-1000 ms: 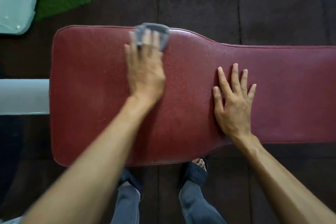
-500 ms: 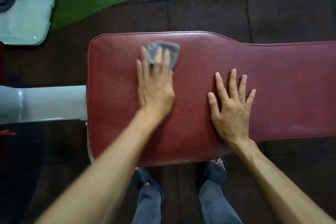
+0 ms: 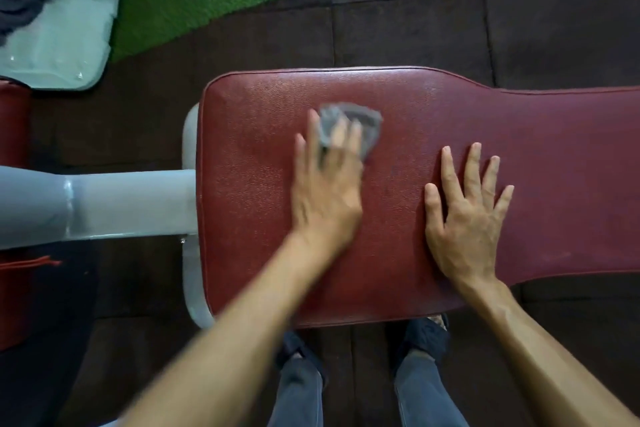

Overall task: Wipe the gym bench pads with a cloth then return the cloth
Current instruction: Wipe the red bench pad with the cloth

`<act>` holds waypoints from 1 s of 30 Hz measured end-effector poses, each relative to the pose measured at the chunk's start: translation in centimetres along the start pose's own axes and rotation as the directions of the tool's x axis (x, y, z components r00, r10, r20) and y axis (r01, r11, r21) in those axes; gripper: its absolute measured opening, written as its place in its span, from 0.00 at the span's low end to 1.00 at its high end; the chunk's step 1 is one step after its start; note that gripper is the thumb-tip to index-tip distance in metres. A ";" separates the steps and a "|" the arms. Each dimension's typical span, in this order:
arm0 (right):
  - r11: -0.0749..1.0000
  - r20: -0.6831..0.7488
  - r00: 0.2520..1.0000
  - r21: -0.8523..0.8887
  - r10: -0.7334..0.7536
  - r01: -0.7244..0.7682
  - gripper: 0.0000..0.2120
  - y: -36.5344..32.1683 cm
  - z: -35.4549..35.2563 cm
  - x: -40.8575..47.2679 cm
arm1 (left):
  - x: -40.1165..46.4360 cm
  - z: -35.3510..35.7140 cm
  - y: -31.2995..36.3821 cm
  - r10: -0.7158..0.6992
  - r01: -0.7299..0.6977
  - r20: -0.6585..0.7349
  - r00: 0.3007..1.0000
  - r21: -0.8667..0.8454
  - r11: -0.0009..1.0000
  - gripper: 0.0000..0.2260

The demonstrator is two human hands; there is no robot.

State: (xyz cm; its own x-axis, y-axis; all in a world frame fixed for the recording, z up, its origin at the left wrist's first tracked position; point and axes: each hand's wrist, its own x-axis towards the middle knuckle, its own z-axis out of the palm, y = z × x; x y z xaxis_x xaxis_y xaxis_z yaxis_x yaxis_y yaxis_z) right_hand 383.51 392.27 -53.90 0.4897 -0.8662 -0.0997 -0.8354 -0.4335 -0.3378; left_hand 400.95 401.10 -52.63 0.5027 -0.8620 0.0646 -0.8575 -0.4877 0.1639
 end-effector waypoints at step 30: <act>0.989 0.054 0.998 0.150 -0.029 0.021 0.27 0.3 -0.7 -0.3 | -9.7 -0.3 8.1 -0.265 0.302 0.147 0.953 -0.402 0.864 0.24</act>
State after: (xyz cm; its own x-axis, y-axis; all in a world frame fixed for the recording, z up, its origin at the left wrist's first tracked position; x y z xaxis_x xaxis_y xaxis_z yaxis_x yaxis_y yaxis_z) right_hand 382.95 392.21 -53.32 0.5266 -0.8385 -0.1403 -0.7784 -0.4092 -0.4760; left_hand 389.16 405.49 -51.66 0.6902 -0.7125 -0.1263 -0.5451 -0.6268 0.5568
